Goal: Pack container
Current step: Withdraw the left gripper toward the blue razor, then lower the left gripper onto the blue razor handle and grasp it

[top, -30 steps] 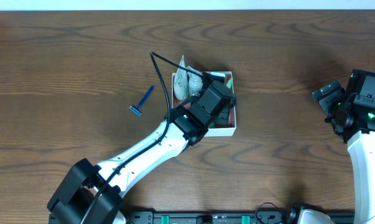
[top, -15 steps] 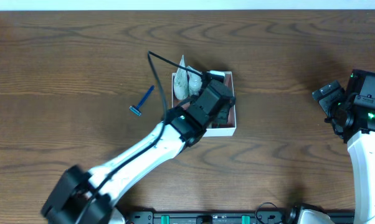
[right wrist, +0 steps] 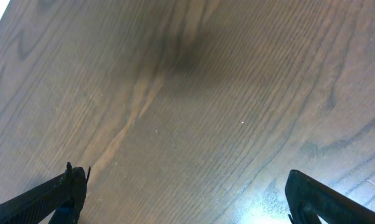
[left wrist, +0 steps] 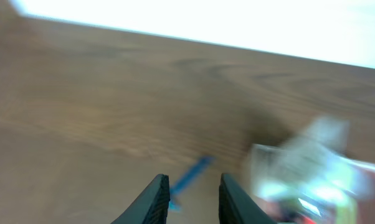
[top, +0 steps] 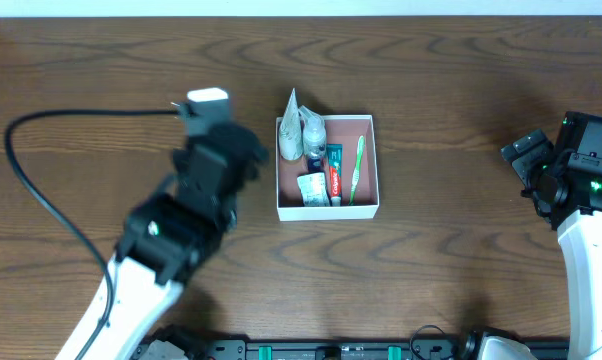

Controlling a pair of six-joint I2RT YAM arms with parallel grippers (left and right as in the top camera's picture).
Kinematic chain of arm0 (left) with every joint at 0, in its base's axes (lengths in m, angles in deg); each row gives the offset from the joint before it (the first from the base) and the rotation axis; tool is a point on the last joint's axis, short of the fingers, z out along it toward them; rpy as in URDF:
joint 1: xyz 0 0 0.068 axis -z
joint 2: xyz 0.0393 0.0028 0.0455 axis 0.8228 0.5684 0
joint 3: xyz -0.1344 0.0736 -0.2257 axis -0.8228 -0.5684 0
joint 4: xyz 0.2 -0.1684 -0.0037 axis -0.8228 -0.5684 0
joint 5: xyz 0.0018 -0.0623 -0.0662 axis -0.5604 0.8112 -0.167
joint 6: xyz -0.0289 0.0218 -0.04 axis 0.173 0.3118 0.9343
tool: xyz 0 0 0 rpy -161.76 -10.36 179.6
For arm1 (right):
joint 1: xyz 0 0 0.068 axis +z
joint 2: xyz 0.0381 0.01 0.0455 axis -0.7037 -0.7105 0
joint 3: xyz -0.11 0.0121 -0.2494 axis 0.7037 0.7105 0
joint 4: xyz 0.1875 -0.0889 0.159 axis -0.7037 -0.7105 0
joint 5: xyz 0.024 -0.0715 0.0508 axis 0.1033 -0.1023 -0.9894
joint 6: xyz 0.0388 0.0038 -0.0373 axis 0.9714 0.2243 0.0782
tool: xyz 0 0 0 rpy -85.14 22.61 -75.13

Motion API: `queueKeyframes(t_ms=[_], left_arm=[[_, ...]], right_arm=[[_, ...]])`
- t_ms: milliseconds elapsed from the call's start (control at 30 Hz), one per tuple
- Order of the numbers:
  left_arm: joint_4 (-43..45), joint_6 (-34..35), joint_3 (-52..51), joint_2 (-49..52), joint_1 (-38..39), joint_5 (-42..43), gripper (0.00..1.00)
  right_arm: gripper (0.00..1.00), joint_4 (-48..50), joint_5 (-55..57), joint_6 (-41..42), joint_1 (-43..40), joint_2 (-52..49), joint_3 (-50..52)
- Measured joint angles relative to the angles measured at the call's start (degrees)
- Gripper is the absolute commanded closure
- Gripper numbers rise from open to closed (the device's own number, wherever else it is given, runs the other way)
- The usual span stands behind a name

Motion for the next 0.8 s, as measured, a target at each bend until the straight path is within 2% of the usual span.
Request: queueKeyframes(t_ms=[167, 333, 700, 800], left_arm=[[4.6, -3.0, -0.1, 9.6, -13.6, 6.1, 0.72], [7.8, -6.3, -0.3, 18.5, -20.4, 14.8, 0.65], [11.1, -15.9, -0.3, 32.2, -21.8, 21.9, 0.64], [11.6, -17.6, -0.3, 35.5, -21.8, 22.3, 0.54]], right_arm=[[0.01, 0.0, 0.0, 0.0, 0.0, 0.0, 0.0], [0.01, 0.0, 0.0, 0.0, 0.0, 0.0, 0.0], [0.01, 0.0, 0.0, 0.0, 0.0, 0.0, 0.0], [0.01, 0.0, 0.0, 0.0, 0.0, 0.0, 0.0]])
